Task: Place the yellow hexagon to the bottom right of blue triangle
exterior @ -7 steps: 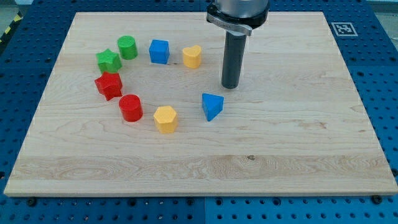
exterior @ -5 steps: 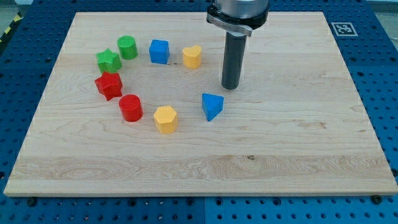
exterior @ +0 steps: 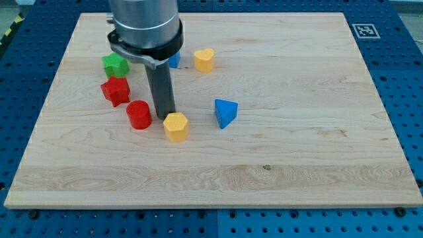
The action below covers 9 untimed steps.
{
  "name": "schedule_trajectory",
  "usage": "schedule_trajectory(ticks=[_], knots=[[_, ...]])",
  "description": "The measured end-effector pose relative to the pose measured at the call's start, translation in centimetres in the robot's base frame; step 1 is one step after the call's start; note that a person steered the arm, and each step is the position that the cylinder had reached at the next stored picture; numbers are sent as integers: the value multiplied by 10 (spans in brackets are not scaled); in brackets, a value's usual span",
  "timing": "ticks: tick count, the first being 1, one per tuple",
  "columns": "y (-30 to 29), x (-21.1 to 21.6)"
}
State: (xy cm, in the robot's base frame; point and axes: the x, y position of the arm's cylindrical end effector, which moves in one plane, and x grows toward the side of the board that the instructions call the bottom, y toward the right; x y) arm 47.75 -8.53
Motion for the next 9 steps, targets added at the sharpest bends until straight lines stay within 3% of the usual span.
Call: schedule_trajectory(ticks=[5,9], knots=[[2,57],[90,67]])
